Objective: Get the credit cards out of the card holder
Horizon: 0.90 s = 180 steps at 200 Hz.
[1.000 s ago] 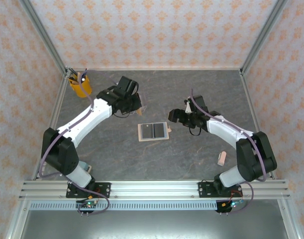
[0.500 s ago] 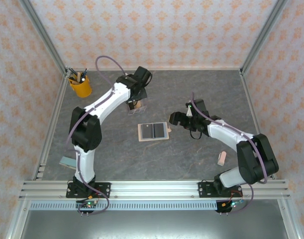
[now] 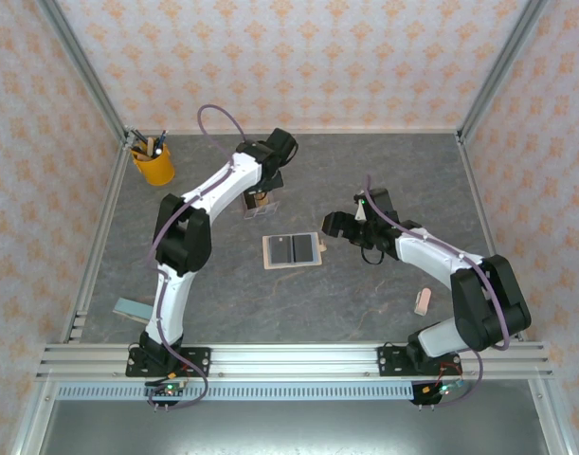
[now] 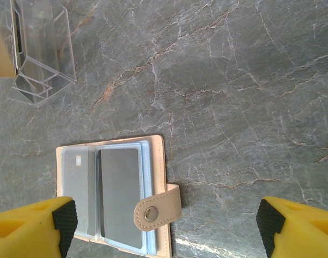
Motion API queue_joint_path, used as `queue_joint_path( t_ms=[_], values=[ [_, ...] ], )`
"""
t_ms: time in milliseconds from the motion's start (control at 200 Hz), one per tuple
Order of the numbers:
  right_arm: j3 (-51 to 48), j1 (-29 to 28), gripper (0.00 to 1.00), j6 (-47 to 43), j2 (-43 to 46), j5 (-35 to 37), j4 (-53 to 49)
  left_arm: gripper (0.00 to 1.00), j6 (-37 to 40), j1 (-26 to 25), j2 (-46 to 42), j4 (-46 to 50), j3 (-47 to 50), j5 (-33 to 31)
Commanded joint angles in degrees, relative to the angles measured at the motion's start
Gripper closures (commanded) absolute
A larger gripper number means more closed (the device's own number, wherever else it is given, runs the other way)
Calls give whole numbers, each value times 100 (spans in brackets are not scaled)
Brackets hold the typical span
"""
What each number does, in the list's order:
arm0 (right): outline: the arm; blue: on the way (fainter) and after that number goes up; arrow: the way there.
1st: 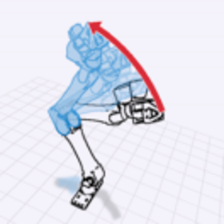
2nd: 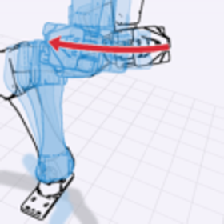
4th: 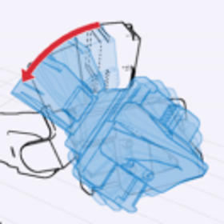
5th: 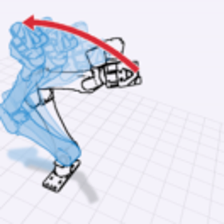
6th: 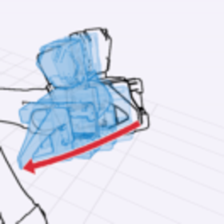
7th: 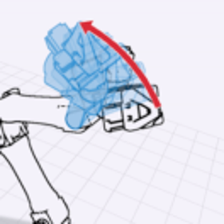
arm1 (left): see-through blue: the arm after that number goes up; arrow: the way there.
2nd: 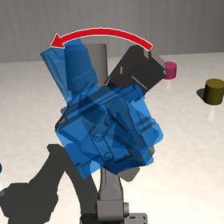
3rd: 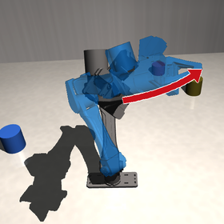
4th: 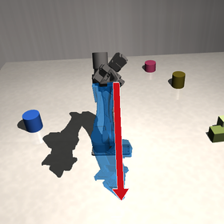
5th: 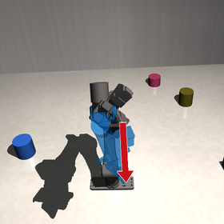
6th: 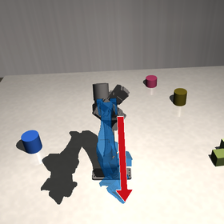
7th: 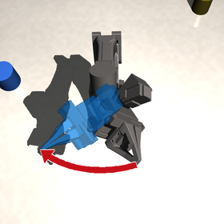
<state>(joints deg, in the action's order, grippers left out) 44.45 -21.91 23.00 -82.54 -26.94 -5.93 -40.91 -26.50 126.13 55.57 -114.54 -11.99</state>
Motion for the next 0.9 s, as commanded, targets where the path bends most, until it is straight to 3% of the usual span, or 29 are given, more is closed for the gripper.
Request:
queue_joint_path(
  t_ms=[0,320,535,726,896],
  values=[
    [-41,16,12,56,5,37,148,99,-58,40,132,314,-194,-224],
    [-23,19,13,81,-42,27,162,73,73,119,103,144,-220,446],
    [-32,19,13,60,-63,34,174,68,127,119,-437,66,-33,736],
    [-59,12,14,42,-25,-19,259,60,162,-28,-1393,-537,1106,1308],
    [-50,-158,17,-121,86,47,276,57,-41,-122,-2415,-1608,2605,2473]
  ],
)
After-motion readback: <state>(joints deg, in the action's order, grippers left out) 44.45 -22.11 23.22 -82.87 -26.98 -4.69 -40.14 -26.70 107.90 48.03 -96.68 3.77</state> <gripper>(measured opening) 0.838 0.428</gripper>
